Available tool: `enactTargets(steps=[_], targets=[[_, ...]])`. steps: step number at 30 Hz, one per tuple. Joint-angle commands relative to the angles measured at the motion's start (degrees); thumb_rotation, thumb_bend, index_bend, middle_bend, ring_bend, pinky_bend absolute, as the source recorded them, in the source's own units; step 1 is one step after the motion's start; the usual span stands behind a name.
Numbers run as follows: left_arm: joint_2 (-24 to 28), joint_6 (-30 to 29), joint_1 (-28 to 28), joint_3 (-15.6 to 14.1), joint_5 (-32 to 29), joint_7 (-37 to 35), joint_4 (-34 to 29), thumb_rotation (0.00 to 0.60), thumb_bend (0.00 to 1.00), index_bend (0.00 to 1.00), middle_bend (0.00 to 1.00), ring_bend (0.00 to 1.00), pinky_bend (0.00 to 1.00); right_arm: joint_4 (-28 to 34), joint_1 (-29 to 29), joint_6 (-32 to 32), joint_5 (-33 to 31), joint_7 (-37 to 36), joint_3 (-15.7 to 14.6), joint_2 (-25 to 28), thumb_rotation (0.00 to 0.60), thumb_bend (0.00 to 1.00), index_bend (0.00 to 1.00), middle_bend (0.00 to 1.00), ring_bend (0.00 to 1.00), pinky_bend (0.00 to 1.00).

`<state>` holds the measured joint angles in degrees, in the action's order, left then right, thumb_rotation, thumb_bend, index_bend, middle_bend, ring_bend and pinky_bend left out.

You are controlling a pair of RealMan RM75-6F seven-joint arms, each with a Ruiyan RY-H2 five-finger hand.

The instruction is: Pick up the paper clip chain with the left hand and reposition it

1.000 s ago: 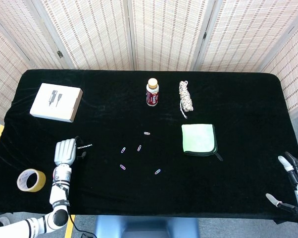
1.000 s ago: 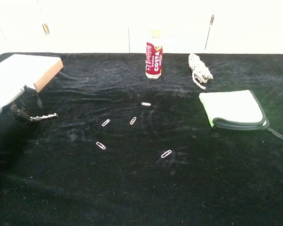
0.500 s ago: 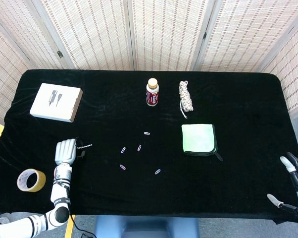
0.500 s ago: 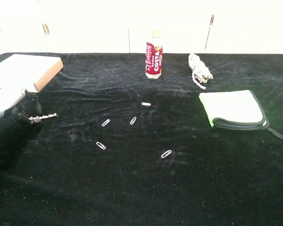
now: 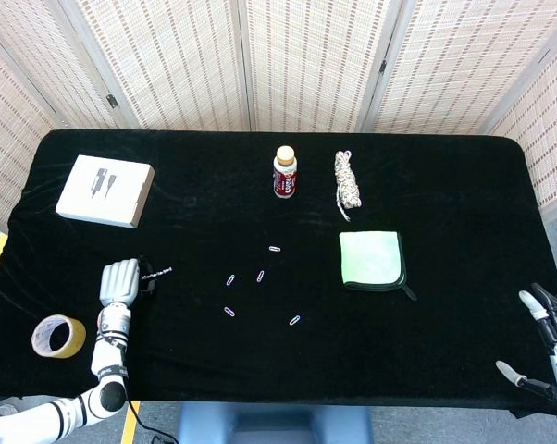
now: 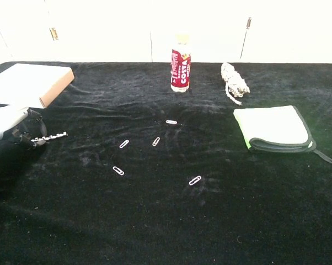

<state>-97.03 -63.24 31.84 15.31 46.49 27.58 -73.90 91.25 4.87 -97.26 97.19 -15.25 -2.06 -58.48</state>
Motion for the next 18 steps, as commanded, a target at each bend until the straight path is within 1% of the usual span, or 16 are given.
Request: enactTargets(steps=[1, 13, 18], targets=[[0.0, 0.2, 0.1, 0.0, -0.1, -0.1, 0.3, 0.6, 0.43, 0.46, 1.0, 1.0, 1.0, 0.1, 0.0, 0.1, -0.1, 0.1, 0.0, 0.0, 0.6, 0.01, 0.0, 0.0, 0.0, 0.0], [-0.3, 1.8, 0.5, -0.1, -1.1, -1.0, 2.3, 0.6, 0.43, 0.47, 1.0, 1.0, 1.0, 0.3, -0.1, 0.6, -0.6, 0.4, 0.2, 0.0, 0.6, 0.01, 0.0, 0.0, 0.0, 0.0], [-0.5, 1.8, 0.6, 0.0, -0.9, -1.5, 2.9, 0.6, 0.44, 0.53, 1.0, 1.0, 1.0, 0.4, -0.1, 0.6, -0.7, 0.4, 0.2, 0.0, 0.6, 0.01, 0.0, 0.0, 0.0, 0.0]])
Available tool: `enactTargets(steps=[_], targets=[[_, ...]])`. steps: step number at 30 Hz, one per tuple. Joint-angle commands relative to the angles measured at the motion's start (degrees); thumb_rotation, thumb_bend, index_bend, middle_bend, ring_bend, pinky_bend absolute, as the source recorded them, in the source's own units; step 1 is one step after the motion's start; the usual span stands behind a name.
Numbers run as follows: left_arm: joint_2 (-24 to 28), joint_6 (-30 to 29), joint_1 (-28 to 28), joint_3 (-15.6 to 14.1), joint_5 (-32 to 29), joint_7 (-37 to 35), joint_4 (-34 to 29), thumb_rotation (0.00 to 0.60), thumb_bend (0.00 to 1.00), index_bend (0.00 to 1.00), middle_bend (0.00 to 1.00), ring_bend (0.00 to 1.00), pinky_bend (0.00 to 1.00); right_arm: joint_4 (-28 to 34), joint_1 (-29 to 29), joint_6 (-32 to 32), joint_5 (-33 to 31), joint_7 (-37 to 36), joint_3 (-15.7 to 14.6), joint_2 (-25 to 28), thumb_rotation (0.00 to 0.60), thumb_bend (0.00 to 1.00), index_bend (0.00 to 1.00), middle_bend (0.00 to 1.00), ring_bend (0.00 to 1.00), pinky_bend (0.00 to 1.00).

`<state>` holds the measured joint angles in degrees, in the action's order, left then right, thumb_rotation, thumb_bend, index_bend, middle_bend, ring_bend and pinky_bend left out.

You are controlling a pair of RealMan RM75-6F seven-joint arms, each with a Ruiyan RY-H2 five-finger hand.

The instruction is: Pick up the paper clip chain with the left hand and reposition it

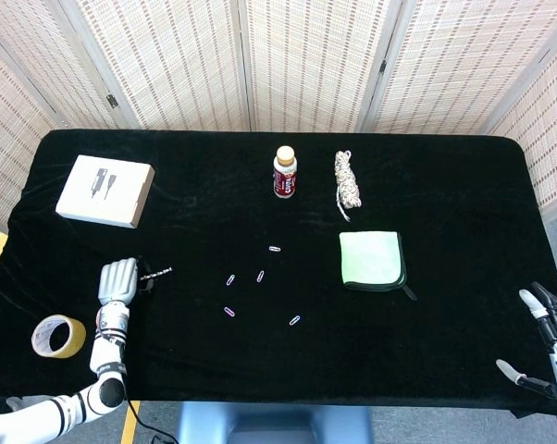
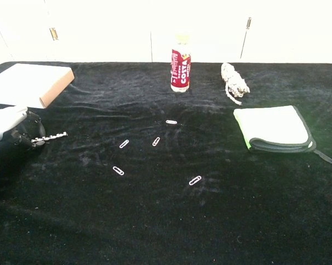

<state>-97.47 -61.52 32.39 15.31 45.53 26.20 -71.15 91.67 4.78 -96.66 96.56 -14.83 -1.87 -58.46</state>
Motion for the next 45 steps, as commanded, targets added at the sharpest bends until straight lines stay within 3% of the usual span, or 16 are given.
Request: enactTargets(steps=[1, 7, 17, 45], targets=[[0.0, 0.2, 0.0, 0.0, 0.0, -0.2, 0.2, 0.6, 0.45, 0.56, 1.0, 1.0, 1.0, 0.0, 0.0, 0.0, -0.1, 0.0, 0.0, 0.0, 0.6, 0.01, 0.0, 0.0, 0.0, 0.0], [-0.5, 0.1, -0.1, 0.1, -0.2, -0.9, 1.0, 0.6, 0.49, 0.62, 1.0, 1.0, 1.0, 0.0, 0.3, -0.5, 0.1, -0.1, 0.0, 0.0, 0.6, 0.01, 0.0, 0.0, 0.0, 0.0], [0.0, -2.8, -1.2, 0.3, 1.2, -2.2, -0.4, 0.6, 0.49, 0.82, 1.0, 1.0, 1.0, -0.2, 0.3, -0.8, 0.4, -0.1, 0.0, -0.1, 0.6, 0.01, 0.0, 0.0, 0.0, 0.0], [4.0, -11.0, -5.0, -0.6, 8.7, -3.9, -7.5, 0.6, 0.49, 0.83, 1.0, 1.0, 1.0, -0.4, 0.2, -0.8, 1.0, 0.2, -0.1, -0.4, 0.6, 0.01, 0.0, 0.0, 0.0, 0.0]])
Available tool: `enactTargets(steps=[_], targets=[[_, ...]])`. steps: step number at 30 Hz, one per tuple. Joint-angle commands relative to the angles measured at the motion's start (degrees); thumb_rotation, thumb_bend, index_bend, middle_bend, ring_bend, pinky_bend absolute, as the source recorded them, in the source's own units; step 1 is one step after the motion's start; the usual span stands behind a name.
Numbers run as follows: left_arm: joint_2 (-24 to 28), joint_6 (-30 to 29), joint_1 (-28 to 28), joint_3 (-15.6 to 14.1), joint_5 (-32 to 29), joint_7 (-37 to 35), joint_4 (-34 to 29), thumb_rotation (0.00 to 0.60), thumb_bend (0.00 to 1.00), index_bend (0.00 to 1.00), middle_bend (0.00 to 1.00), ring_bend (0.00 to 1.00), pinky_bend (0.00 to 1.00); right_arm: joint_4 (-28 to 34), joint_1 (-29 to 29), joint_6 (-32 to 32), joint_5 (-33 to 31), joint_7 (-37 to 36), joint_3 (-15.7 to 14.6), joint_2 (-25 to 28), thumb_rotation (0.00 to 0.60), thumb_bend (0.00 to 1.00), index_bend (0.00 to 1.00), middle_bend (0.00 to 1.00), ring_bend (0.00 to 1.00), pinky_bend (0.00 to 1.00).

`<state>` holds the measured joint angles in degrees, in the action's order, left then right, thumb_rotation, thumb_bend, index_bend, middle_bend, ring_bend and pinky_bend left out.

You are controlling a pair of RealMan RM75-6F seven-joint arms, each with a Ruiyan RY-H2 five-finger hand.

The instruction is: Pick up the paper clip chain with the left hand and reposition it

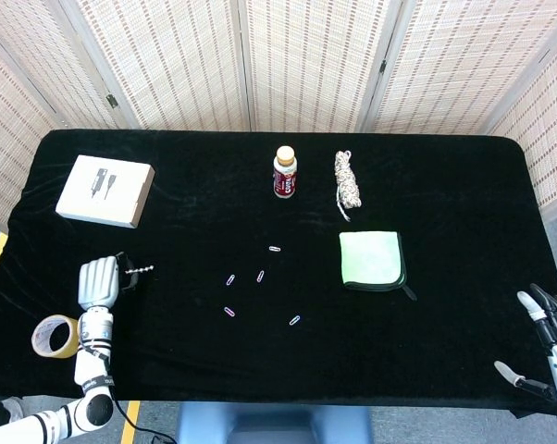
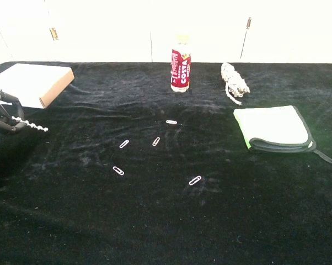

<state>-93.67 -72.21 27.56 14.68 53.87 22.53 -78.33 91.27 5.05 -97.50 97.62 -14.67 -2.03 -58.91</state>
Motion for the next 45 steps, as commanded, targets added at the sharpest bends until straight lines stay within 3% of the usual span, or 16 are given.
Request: enactTargets(steps=[1, 9, 20, 34, 45], targets=[[0.4, -0.5, -0.3, 0.0, 0.7, -0.4, -0.6, 0.6, 0.49, 0.83, 1.0, 1.0, 1.0, 0.0, -0.1, 0.1, -0.1, 0.0, 0.0, 0.0, 0.6, 0.01, 0.0, 0.0, 0.0, 0.0], [2.0, -3.8, -1.6, -1.2, 5.2, -1.0, -5.9, 0.6, 0.5, 0.83, 1.0, 1.0, 1.0, 0.1, 0.1, -0.4, 0.5, 0.0, -0.1, 0.0, 0.6, 0.01, 0.0, 0.0, 0.0, 0.0], [0.0, -5.7, -0.6, -2.2, 8.9, 3.4, -10.9, 0.6, 0.5, 0.83, 1.0, 1.0, 1.0, -3.4, 2.2, -6.8, 4.4, -5.2, -1.2, -0.3, 0.6, 0.01, 0.0, 0.0, 0.0, 0.0], [-4.1, -0.4, 3.8, -1.0, 8.1, 5.5, -9.0, 0.6, 0.51, 0.83, 1.0, 1.0, 1.0, -5.0, 5.1, -10.4, 3.7, -6.6, -1.8, -1.4, 0.6, 0.01, 0.0, 0.0, 0.0, 0.0], [-6.5, 4.2, 7.0, -1.9, 9.2, 5.3, -7.7, 0.6, 0.51, 0.83, 1.0, 1.0, 1.0, -6.2, 9.5, -14.7, 2.2, -5.7, -2.3, -3.9, 0.6, 0.01, 0.0, 0.0, 0.0, 0.0]])
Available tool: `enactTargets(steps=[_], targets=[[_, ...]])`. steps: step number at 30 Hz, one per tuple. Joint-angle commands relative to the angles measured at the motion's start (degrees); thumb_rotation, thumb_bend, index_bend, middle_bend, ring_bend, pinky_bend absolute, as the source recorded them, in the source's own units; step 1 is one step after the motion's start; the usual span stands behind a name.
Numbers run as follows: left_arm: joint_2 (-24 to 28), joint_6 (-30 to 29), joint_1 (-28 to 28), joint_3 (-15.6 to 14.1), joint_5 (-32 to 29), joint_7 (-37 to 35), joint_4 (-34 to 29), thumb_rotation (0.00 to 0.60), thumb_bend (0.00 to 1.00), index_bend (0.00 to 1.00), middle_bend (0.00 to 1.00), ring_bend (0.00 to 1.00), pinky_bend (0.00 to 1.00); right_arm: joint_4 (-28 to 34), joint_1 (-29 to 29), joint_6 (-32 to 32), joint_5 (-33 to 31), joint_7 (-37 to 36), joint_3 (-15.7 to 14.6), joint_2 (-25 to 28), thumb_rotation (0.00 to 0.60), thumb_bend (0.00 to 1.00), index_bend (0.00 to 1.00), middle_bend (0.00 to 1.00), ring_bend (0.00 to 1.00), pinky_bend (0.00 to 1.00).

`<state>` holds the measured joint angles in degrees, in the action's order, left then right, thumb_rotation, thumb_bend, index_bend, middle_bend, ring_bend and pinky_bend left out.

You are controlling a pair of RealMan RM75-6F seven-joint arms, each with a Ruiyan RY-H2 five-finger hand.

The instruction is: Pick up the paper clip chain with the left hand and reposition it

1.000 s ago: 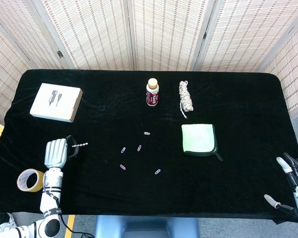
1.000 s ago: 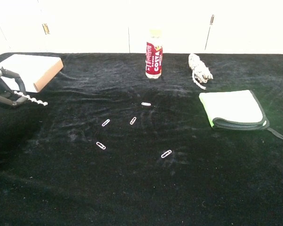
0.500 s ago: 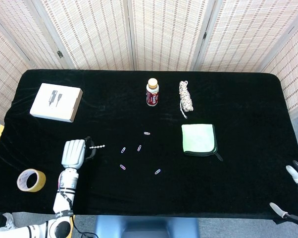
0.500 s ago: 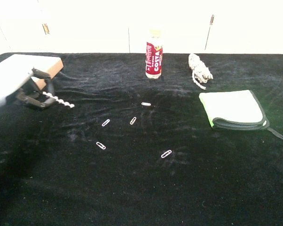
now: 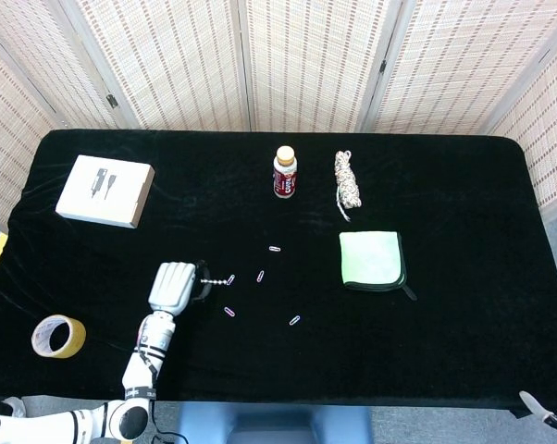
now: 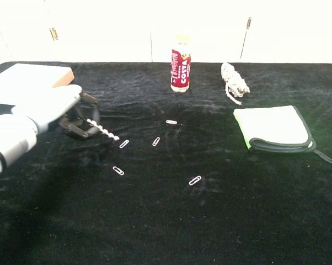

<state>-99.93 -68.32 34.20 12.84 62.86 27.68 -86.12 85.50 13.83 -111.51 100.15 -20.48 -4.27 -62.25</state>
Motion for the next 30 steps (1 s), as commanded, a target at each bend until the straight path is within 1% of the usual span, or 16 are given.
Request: enactTargets(steps=[1, 7, 14, 24, 27, 30], targets=[[-0.4, 0.5, 0.6, 0.0, 0.2, 0.2, 0.1, 0.6, 0.51, 0.83, 1.0, 1.0, 1.0, -0.5, 1.0, -0.9, -0.5, 0.1, -0.1, -0.7, 0.6, 0.01, 0.0, 0.0, 0.0, 0.0], [-1.2, 1.9, 1.7, 0.5, -0.6, 0.1, 1.6, 0.6, 0.51, 0.83, 1.0, 1.0, 1.0, -1.0, 2.2, -1.9, -0.6, 0.5, 0.0, -1.6, 0.6, 0.01, 0.0, 0.0, 0.0, 0.0], [-2.6, 3.7, 3.0, 1.1, -2.0, -0.4, 4.8, 0.6, 0.51, 0.83, 1.0, 1.0, 1.0, -0.9, 2.6, -1.9, -0.9, 0.5, 0.5, -1.9, 0.6, 0.01, 0.0, 0.0, 0.0, 0.0], [-3.4, 3.7, 3.4, 1.3, -2.6, -1.1, 8.2, 0.6, 0.51, 0.83, 1.0, 1.0, 1.0, -0.5, 2.6, -1.1, -1.3, 0.9, 1.0, -1.8, 0.6, 0.01, 0.0, 0.0, 0.0, 0.0], [-3.1, 3.6, 3.3, 1.2, -2.5, -1.4, 7.7, 0.6, 0.51, 0.83, 1.0, 1.0, 1.0, -0.4, 2.5, -0.8, -1.3, 1.0, 1.1, -1.8, 0.6, 0.01, 0.0, 0.0, 0.0, 0.0], [-2.2, 2.5, 2.7, 0.9, -1.7, -1.6, 5.8, 0.6, 0.51, 0.83, 1.0, 1.0, 1.0, -0.2, 2.4, -0.3, -1.5, 1.0, 1.2, -1.6, 0.6, 0.01, 0.0, 0.0, 0.0, 0.0]])
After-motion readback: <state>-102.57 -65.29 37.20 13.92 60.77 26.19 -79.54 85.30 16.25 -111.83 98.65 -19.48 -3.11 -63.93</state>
